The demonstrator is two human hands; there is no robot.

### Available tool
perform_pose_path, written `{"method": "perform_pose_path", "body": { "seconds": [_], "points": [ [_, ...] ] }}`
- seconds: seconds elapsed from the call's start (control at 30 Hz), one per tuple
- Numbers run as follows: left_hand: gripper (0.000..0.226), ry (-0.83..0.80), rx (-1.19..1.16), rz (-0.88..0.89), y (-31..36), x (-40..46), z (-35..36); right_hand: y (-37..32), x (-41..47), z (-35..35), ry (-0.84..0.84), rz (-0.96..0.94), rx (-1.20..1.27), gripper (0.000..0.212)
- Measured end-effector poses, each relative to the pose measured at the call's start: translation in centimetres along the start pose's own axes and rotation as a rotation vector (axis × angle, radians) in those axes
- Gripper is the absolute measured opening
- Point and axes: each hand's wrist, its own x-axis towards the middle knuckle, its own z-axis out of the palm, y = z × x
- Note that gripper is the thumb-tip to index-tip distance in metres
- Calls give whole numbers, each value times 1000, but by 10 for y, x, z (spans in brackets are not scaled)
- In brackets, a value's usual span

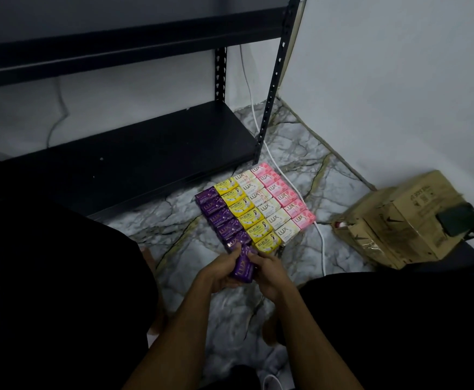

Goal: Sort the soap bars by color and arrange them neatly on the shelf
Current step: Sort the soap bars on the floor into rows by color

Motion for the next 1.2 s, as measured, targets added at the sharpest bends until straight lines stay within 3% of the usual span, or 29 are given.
{"method": "perform_pose_path", "body": {
  "seconds": [0.13, 0.33, 0.47, 0.67, 0.77, 0.9, 1.03, 1.2],
  "points": [
    [66, -8, 54, -22, -12, 23, 3, 18, 12, -12, 108, 137, 190, 39],
    [35, 187, 152, 0, -21, 57, -25, 51, 49, -30, 281, 269, 302, 4],
    [16, 298, 148, 25, -16, 93, -49, 59, 85, -25, 347, 248, 431, 8],
    [18, 285, 80, 54, -5, 138, -54, 58, 127, -12, 470, 180, 424, 23],
    [26, 321, 144, 98, -3, 156, -43, 62, 139, -5, 560, 139, 341, 41],
    [41, 388, 159, 86, -7, 170, -35, 63, 142, 2, 666, 164, 201, 35],
    [49, 429, 159, 91, -12, 174, -35, 57, 153, 6, 601, 227, 335, 29],
    [53, 360, 129, 114, -12, 172, -38, 57, 149, 8, 620, 211, 322, 28]
  ]
}}
